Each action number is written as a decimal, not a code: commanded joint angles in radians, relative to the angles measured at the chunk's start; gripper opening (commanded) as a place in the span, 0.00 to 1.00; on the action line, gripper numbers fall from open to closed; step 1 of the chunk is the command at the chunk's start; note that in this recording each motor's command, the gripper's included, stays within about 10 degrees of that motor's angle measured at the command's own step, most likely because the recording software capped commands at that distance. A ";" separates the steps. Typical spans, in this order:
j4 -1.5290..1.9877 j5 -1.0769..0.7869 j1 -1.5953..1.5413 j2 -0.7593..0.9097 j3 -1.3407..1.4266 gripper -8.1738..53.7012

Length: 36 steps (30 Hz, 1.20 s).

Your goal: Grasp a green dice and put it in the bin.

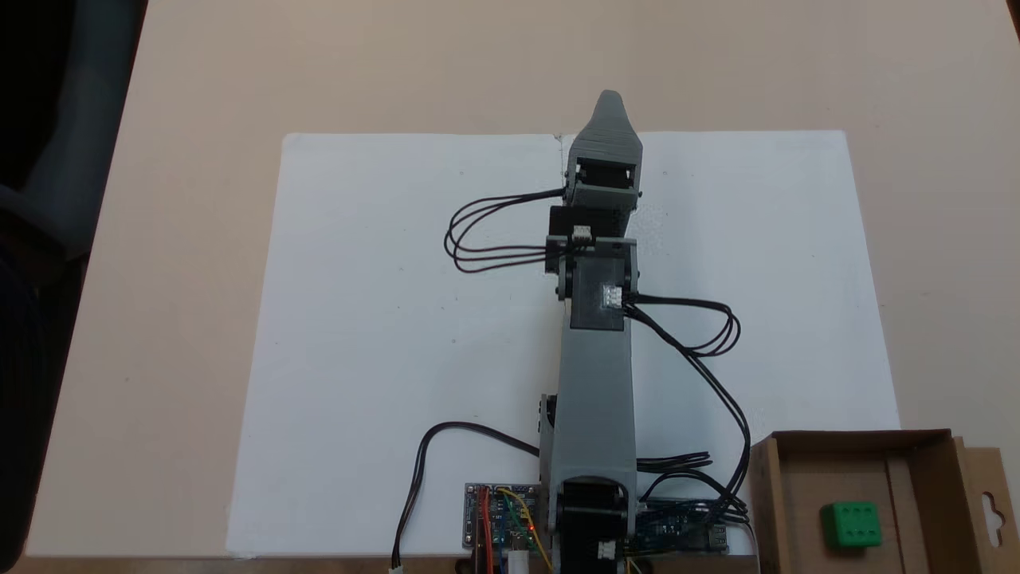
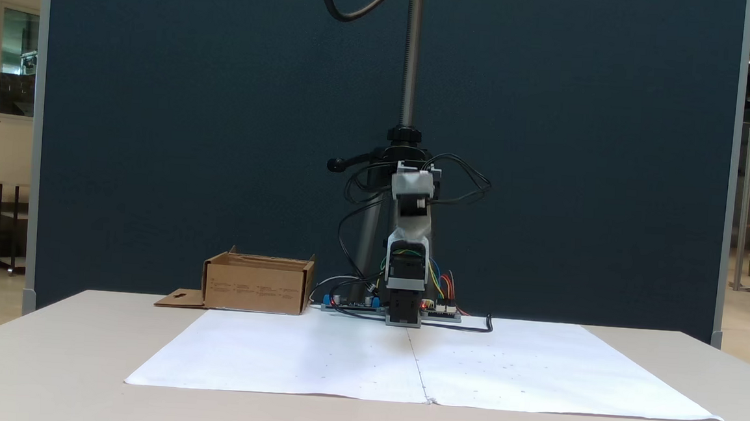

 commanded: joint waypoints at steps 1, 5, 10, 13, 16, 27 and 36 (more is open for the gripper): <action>-0.167 0.029 0.008 0.106 0.020 0.87; -0.311 -0.012 0.023 0.121 0.109 0.88; -0.446 -0.091 0.037 0.121 0.282 0.88; -0.530 -0.123 0.037 0.120 0.380 0.88; -0.626 -0.158 0.035 0.118 0.480 0.87; -0.971 -0.170 0.020 0.120 0.787 0.85; -1.238 -0.167 0.012 0.120 0.936 0.84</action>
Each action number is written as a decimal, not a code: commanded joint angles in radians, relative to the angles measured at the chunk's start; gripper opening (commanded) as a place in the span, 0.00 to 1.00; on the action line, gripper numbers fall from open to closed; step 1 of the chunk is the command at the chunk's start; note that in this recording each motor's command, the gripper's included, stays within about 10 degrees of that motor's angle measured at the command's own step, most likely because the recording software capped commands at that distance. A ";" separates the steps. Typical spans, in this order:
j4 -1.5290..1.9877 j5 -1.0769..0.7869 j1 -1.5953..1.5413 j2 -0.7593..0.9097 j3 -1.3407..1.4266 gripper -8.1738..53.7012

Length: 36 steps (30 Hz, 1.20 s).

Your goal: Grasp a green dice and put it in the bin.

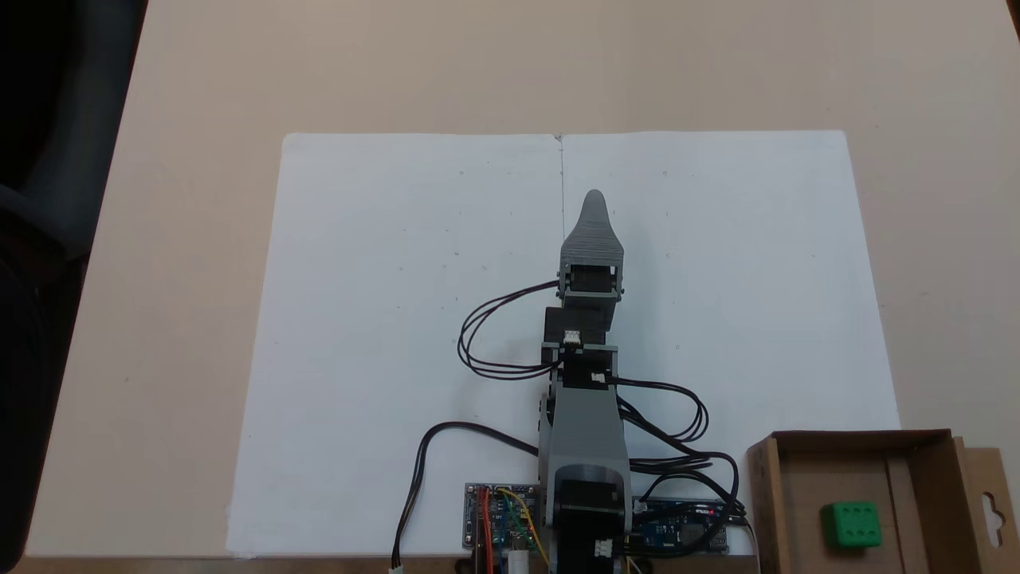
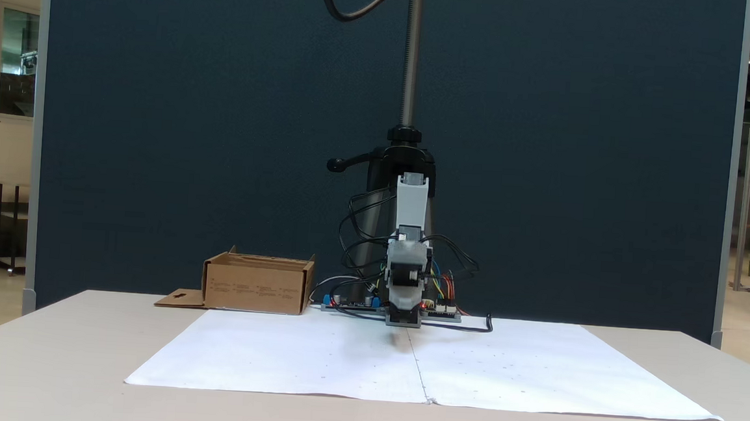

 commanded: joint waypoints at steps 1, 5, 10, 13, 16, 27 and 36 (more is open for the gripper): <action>-0.167 -0.072 -0.005 0.115 0.051 0.84; -0.302 -0.074 -0.003 0.115 0.083 0.84; -0.441 -0.074 -0.003 0.115 0.083 0.85; -0.448 -0.074 -0.003 0.117 0.083 0.85; -0.448 -0.074 -0.003 0.115 0.083 0.85; -0.446 -0.075 -0.003 0.115 0.083 0.86; -0.443 -0.074 -0.011 0.112 0.083 0.87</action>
